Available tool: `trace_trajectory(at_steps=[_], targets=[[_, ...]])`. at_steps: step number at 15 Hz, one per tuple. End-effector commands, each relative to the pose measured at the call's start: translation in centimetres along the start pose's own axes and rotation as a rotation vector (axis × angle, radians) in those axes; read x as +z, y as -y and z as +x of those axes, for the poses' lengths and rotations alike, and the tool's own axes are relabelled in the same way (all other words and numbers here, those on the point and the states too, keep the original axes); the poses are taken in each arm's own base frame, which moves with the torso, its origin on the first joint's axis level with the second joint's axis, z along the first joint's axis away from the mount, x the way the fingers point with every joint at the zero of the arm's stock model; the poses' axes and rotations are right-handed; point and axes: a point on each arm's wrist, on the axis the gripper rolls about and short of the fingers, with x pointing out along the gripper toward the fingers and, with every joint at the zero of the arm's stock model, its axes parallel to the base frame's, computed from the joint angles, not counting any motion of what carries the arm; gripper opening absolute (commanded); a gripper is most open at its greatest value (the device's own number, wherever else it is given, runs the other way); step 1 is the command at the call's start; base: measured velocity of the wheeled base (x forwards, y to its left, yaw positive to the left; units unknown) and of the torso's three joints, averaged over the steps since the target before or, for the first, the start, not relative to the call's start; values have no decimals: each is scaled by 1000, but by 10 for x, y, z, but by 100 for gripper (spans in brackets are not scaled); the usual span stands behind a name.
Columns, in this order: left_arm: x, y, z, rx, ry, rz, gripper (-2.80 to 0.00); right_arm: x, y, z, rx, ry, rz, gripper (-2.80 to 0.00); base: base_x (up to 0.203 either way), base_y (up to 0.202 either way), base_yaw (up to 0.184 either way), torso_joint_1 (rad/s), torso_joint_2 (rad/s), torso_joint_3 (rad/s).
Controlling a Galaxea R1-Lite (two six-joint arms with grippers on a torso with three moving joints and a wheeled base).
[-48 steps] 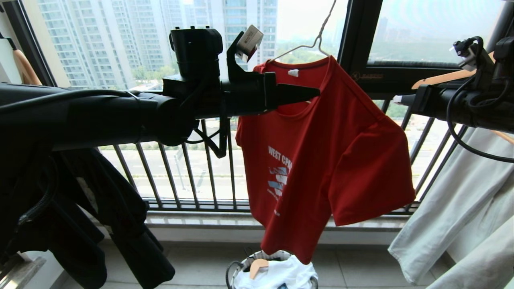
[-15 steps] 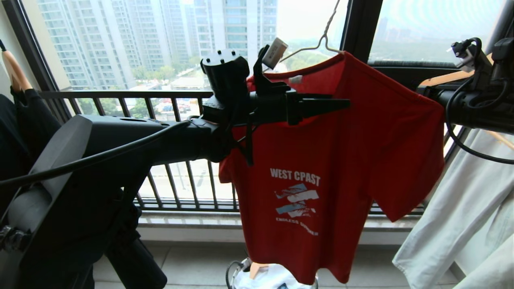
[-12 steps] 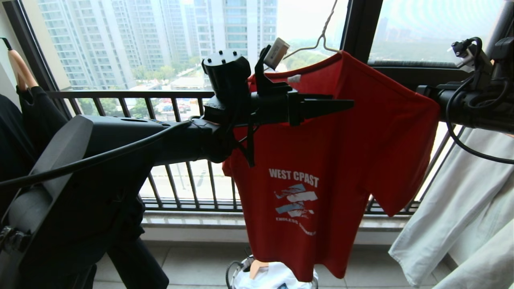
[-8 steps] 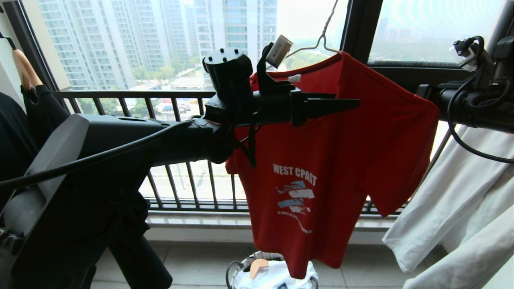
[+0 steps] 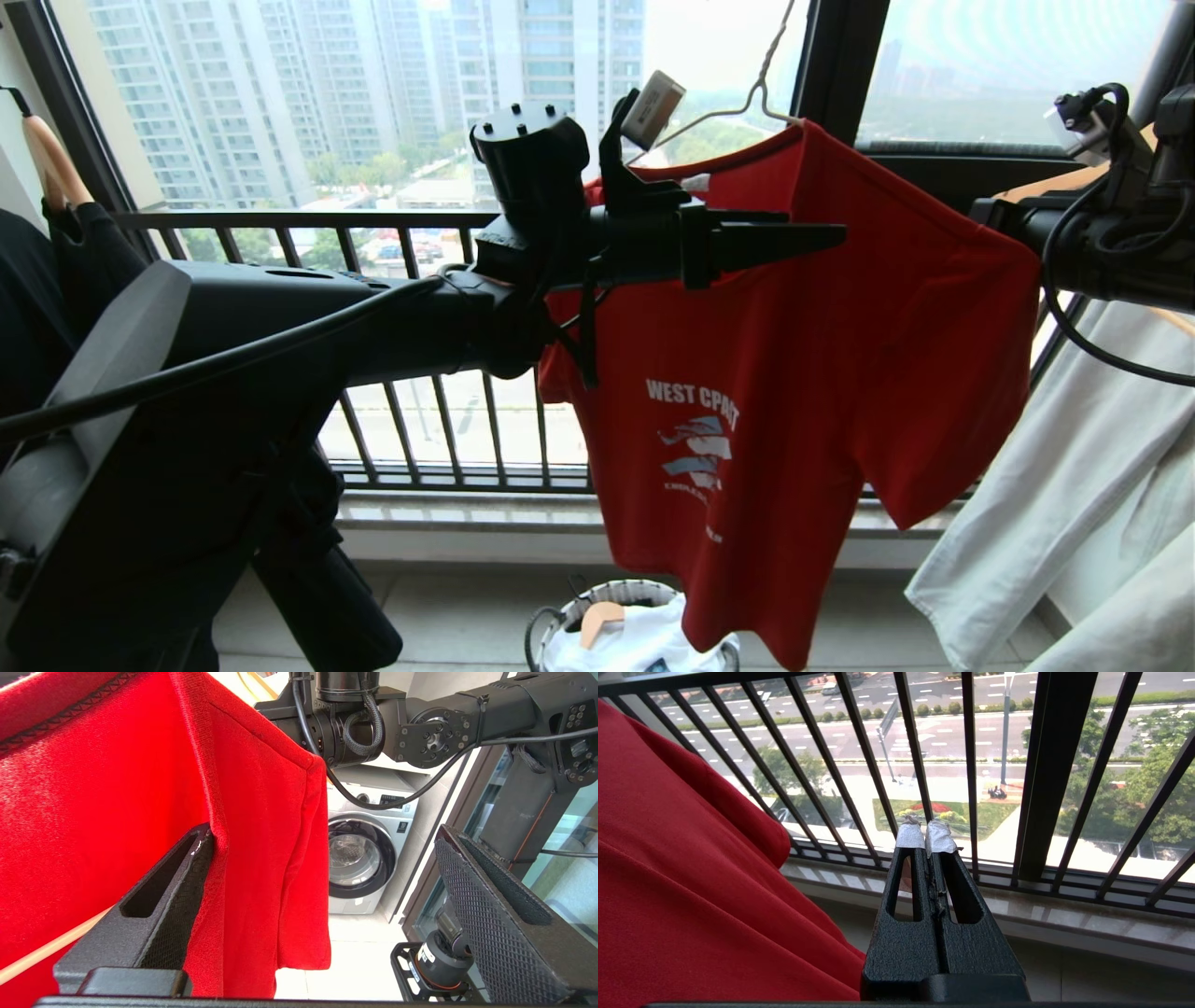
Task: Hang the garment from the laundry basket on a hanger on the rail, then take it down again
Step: Take the clothes off the clothes rack
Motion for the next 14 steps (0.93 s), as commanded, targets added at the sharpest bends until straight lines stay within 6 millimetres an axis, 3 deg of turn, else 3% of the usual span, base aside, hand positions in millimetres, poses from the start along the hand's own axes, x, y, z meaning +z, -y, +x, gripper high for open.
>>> trace_trajectory(at_steps=[1, 2, 3, 14], targets=[[0, 0, 0, -8, 0, 2, 0, 0, -3, -1, 10, 1, -2, -280, 0, 0, 0, 0, 0, 0], [0, 1, 1, -9, 0, 3, 0, 0, -4, -1, 12, 1, -3, -280, 0, 0, 0, 0, 0, 0], [0, 1, 1, -9, 0, 3, -280, 0, -4, -2, 14, 2, -3, -280, 0, 0, 0, 0, 0, 0], [0, 0, 1, -7, 2, 9, -280, -1, -10, -5, 29, 0, -6, -280, 0, 0, 0, 0, 0, 0]])
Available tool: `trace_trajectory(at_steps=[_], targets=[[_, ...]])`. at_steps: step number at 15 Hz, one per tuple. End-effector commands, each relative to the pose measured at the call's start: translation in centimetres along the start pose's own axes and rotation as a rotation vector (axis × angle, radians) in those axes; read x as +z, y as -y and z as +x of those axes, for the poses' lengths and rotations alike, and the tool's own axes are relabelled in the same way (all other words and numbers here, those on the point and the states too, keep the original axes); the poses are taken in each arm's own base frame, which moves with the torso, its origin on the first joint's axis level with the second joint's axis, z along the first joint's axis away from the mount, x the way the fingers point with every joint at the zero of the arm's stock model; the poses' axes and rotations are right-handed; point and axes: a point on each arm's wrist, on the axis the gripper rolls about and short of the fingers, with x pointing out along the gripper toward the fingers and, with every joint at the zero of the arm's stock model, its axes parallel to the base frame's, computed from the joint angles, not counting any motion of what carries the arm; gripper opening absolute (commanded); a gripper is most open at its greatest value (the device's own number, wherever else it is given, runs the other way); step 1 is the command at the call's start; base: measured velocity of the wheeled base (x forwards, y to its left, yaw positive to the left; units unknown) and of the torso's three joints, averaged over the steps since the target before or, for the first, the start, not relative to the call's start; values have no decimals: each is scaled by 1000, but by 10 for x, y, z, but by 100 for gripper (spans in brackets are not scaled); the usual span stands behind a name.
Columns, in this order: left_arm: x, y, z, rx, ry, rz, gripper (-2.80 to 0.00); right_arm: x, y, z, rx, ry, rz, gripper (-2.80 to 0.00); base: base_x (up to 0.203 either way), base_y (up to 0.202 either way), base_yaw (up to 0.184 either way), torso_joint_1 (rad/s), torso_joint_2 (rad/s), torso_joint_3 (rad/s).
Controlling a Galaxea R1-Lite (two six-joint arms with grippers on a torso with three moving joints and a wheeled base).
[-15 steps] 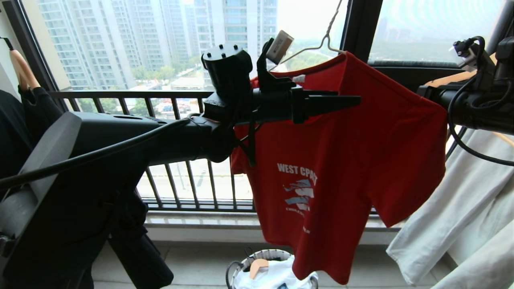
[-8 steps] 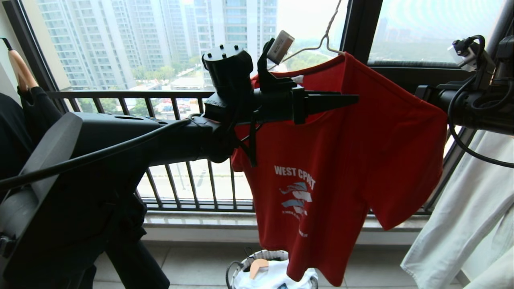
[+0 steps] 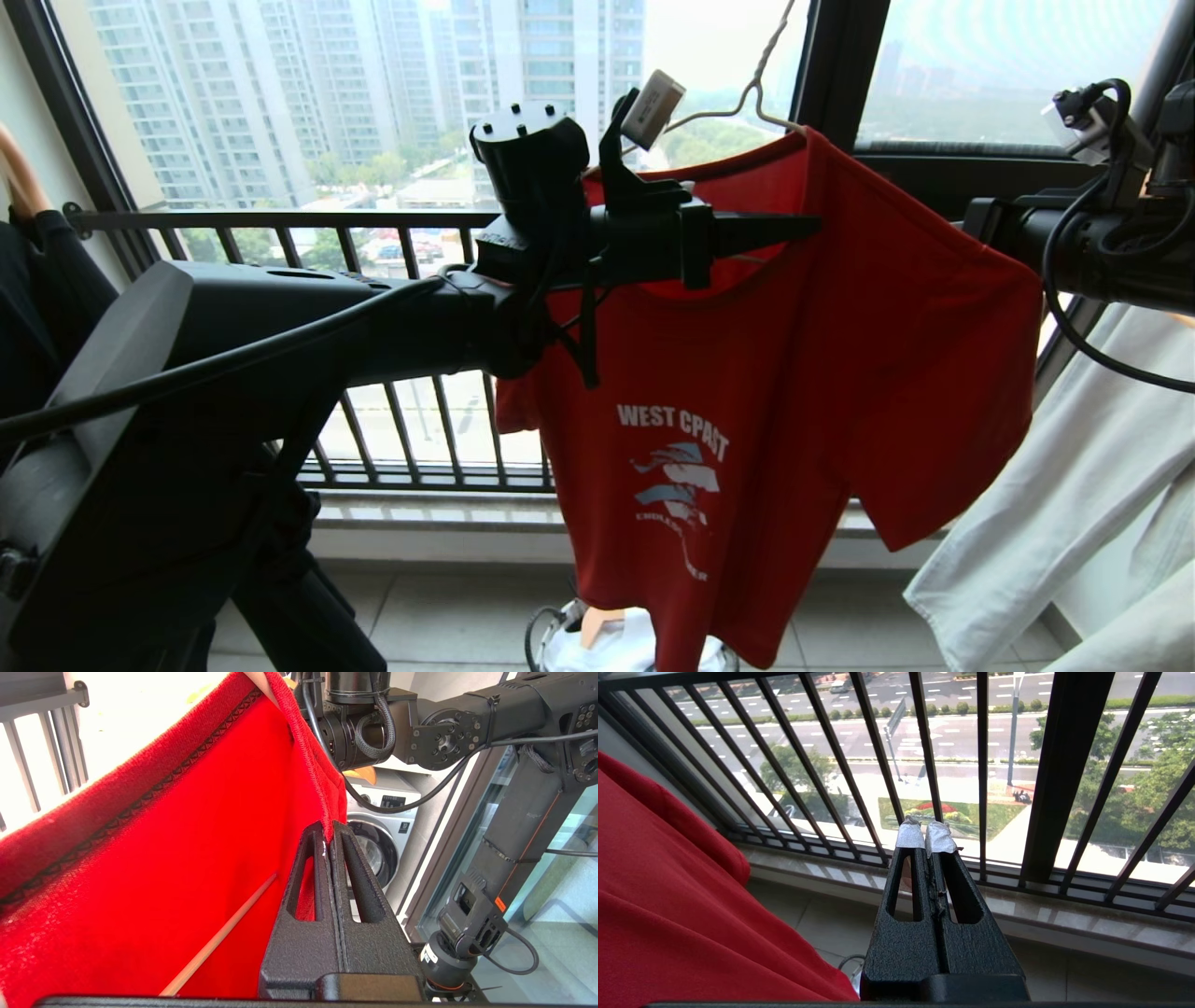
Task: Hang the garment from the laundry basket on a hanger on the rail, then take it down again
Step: Take the clothes off the clothes rack
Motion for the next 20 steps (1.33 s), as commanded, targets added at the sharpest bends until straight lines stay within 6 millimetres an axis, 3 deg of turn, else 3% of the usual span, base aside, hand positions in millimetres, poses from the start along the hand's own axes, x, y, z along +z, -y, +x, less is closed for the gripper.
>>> trace_trajectory(at_steps=[1, 6, 14, 20], targets=[[0, 0, -1, -5, -1, 1, -280, 0, 0, 0, 3, 0, 1, -280, 0, 0, 0, 0, 0, 0], [3, 4, 2, -13, 2, 5, -280, -1, -2, 1, 9, -2, 0, -280, 0, 0, 0, 0, 0, 0], [-9, 27, 30, -86, -21, -44, -280, -3, -4, 2, 14, -8, 0, -280, 0, 0, 0, 0, 0, 0], [-12, 39, 37, -109, -34, -67, -280, -2, -3, 3, 13, -5, 0, -280, 0, 0, 0, 0, 0, 0]])
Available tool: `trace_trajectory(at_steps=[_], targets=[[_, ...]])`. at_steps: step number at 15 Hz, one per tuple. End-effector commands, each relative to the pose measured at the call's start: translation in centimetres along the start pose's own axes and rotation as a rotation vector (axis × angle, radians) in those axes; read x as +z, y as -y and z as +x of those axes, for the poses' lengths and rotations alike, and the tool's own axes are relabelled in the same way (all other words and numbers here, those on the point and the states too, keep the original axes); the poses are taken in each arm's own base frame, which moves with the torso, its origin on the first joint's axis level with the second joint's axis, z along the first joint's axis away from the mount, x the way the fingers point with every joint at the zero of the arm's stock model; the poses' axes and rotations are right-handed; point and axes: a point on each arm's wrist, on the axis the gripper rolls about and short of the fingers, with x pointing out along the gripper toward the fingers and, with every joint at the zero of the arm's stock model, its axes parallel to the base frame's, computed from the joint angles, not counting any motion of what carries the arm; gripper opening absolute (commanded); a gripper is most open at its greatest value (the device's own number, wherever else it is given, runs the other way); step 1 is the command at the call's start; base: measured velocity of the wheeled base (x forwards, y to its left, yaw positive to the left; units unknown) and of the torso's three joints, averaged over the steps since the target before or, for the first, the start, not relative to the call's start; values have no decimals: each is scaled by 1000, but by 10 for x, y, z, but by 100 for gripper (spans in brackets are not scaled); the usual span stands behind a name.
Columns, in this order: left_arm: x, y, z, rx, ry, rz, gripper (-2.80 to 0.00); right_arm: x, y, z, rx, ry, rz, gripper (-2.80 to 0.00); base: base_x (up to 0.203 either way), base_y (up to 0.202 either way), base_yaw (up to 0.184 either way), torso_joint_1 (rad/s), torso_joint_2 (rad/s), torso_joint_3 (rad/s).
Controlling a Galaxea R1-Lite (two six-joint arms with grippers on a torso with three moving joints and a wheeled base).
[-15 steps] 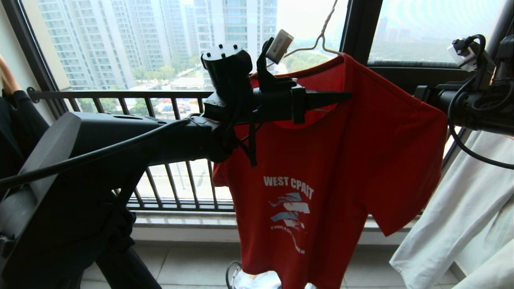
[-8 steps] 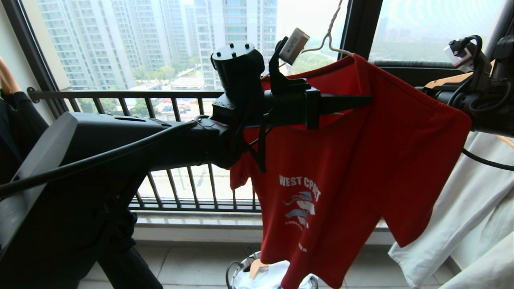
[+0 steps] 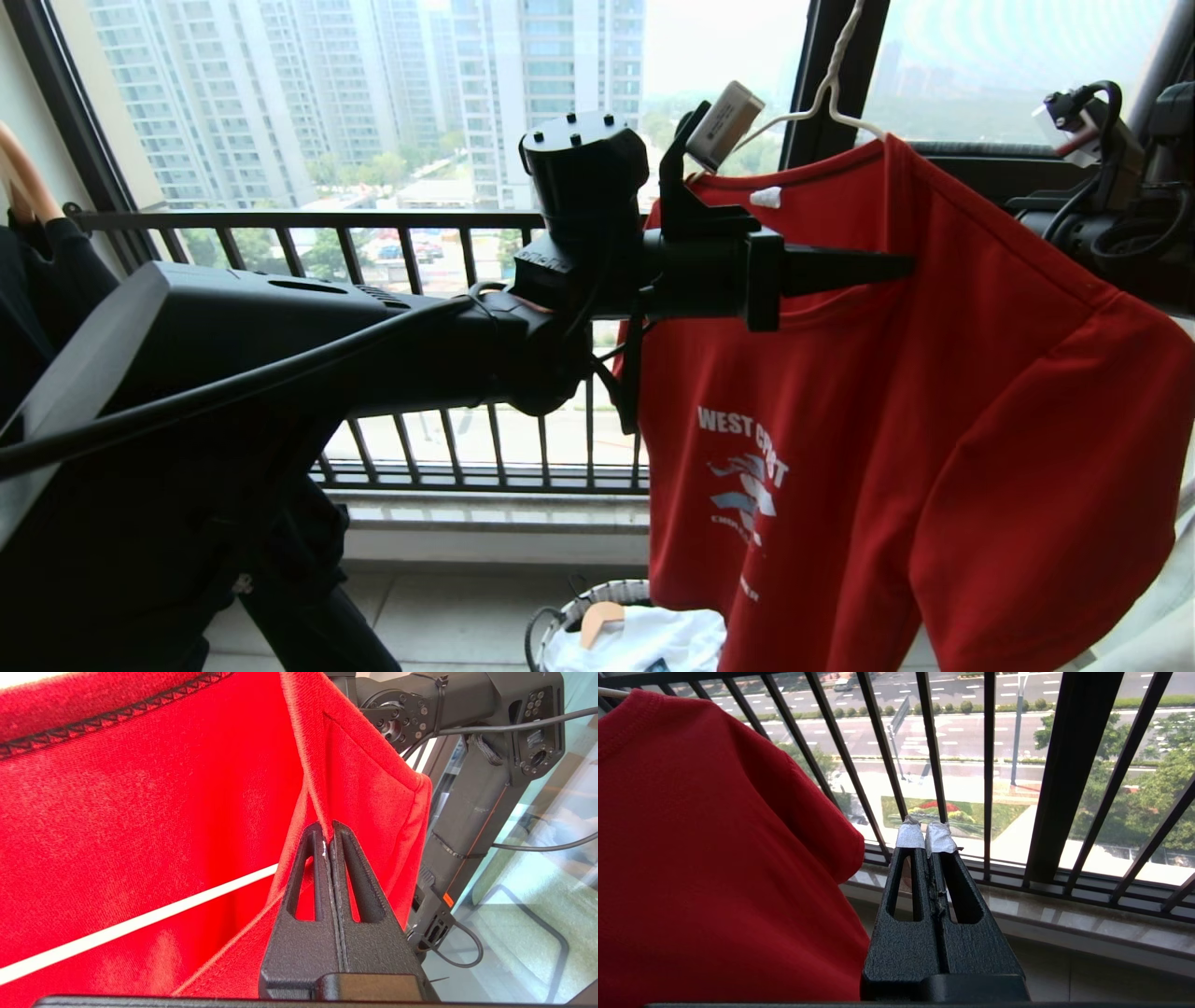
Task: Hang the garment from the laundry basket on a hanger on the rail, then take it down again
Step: Take the clothes off the clothes rack
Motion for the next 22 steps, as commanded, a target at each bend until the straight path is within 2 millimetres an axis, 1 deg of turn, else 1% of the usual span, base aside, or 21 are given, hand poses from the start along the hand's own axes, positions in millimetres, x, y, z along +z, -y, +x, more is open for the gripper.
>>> trace_trajectory(at_steps=[1, 4, 8, 11, 12, 13, 15, 17, 20, 22], targets=[[8, 6, 0, -8, 5, 10, -280, 0, 0, 1, 2, -1, 1, -280, 0, 0, 0, 0, 0, 0], [16, 4, -7, 52, 14, -9, -280, 0, 0, 1, 2, -1, 1, -280, 0, 0, 0, 0, 0, 0], [14, -4, -16, 88, 13, 18, -280, 0, 0, 1, 3, -1, 1, -280, 0, 0, 0, 0, 0, 0], [15, -5, -19, 95, 14, 22, -280, 0, 0, 1, 2, -1, 1, -280, 0, 0, 0, 0, 0, 0], [16, -5, -19, 95, 16, 28, -32, 0, 0, 1, 2, -1, 1, -280, 0, 0, 0, 0, 0, 0], [17, -4, -19, 94, 18, 31, 0, 0, 0, 0, 2, -1, 1, -280, 0, 0, 0, 0, 0, 0], [17, -4, -20, 97, 16, 32, 0, 0, 0, 0, 2, 1, 1, -280, 0, 0, 0, 0, 0, 0], [16, -8, -29, 132, 18, 24, 0, 0, 0, 0, 2, -1, 1, -280, 0, 0, 0, 0, 0, 0], [7, -20, -54, 316, 55, -4, 0, 1, 0, -1, 0, 4, 0, -280, 0, 0, 0, 0, 0, 0], [3, -17, -71, 408, 61, -34, 0, 2, 0, -2, 0, 9, -1, -280, 0, 0, 0, 0, 0, 0]])
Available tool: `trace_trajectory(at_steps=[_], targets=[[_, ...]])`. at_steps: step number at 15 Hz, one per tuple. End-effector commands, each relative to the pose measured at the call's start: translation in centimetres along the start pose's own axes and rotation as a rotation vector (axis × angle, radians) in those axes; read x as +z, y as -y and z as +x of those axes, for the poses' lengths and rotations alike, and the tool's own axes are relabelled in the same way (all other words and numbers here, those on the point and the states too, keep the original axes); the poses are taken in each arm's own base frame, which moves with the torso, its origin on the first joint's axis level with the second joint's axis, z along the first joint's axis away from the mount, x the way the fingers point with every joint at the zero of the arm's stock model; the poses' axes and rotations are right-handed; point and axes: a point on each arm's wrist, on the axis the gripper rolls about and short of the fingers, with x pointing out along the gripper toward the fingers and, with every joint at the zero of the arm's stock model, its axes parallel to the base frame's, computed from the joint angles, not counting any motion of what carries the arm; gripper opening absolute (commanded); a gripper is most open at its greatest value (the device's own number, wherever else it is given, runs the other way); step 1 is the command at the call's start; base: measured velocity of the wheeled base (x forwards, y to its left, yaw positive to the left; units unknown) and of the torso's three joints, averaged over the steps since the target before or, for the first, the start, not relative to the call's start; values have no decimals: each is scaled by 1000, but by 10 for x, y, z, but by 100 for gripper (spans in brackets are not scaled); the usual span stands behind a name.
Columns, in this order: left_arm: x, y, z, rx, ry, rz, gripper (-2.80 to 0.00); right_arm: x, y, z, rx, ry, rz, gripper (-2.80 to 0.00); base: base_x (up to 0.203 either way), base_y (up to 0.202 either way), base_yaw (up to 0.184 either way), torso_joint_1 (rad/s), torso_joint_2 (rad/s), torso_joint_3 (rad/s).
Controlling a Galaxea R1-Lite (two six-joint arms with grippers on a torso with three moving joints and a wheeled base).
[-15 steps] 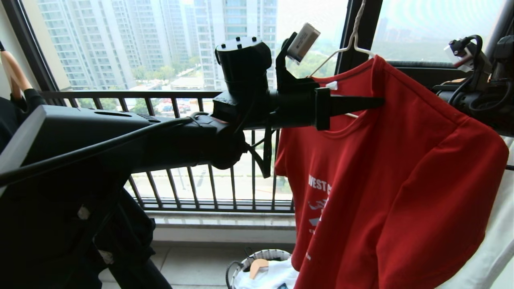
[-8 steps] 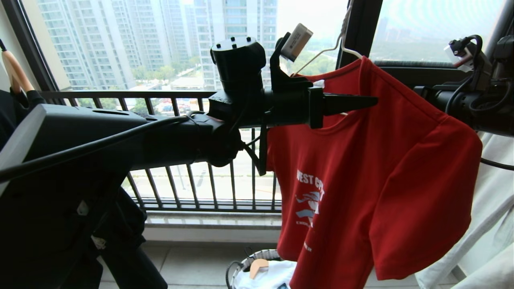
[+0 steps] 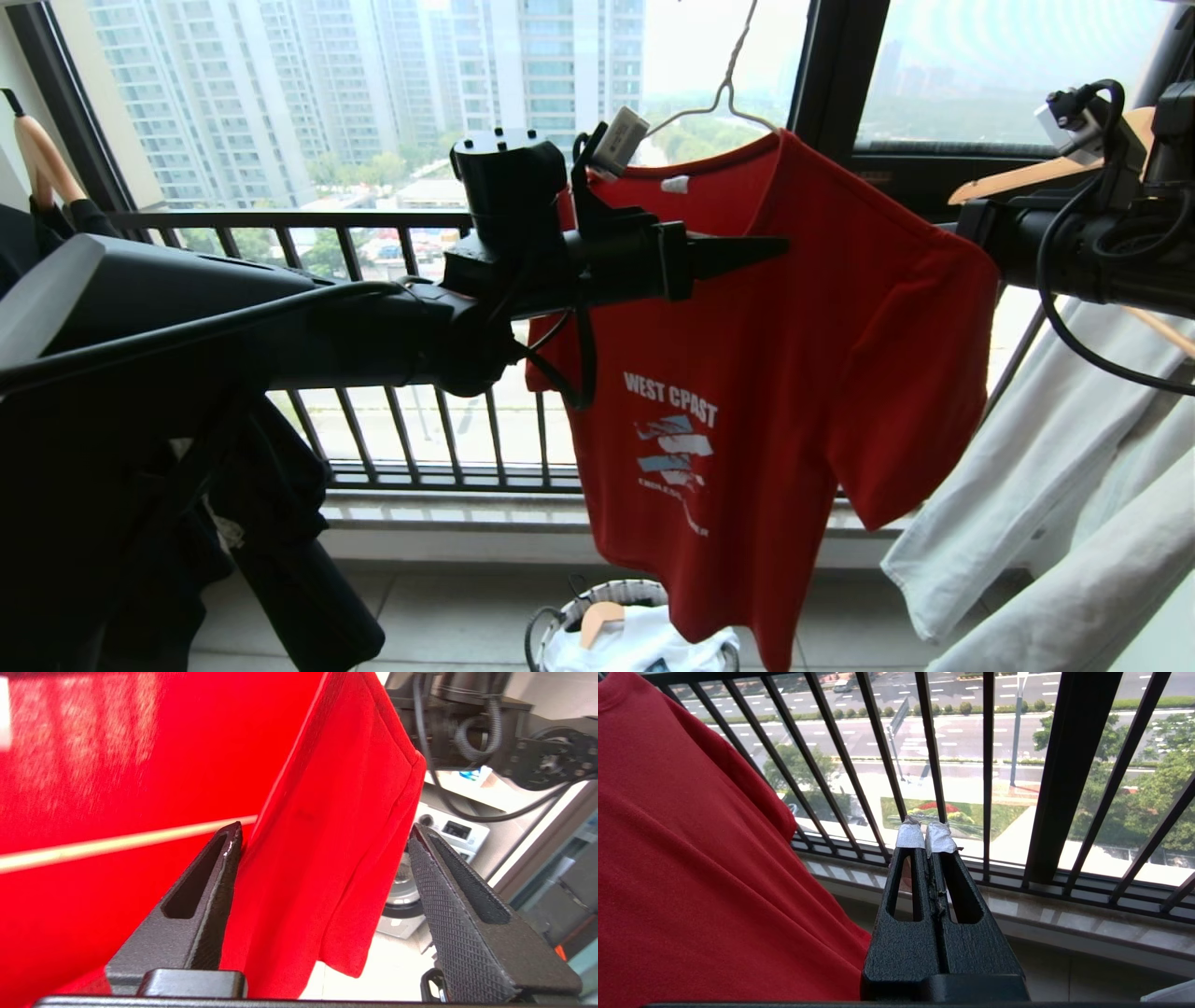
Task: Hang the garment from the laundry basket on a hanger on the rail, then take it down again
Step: Take the clothes off the clothes rack
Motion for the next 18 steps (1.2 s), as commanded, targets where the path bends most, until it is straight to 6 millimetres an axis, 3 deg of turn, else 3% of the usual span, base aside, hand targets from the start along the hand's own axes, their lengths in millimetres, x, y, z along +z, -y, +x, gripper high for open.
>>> trace_trajectory(at_steps=[1, 6, 7, 10, 12, 18], targets=[[5, 4, -17, 46, 8, -6, 0, 1, 0, -1, 1, 4, 0, -280, 0, 0, 0, 0, 0, 0], [11, 29, -54, 127, 21, -16, 0, 1, 5, -1, -16, 5, 1, -280, 0, 0, 0, 0, 0, 0], [10, 32, -63, 168, 25, -24, -280, 1, 5, -1, -19, 4, 2, -280, 0, 0, 0, 0, 0, 0], [11, 39, -100, 286, 32, -44, -280, 4, 10, -4, -39, 17, -1, -280, 0, 0, 0, 0, 0, 0], [11, 47, -121, 353, 40, -53, -280, 17, 13, -20, -60, 67, -10, -280, 0, 0, 0, 0, 0, 0], [-15, 34, -125, 429, -21, -139, -280, 49, -15, -94, 40, 223, -8, -280, 0, 0, 0, 0, 0, 0]])
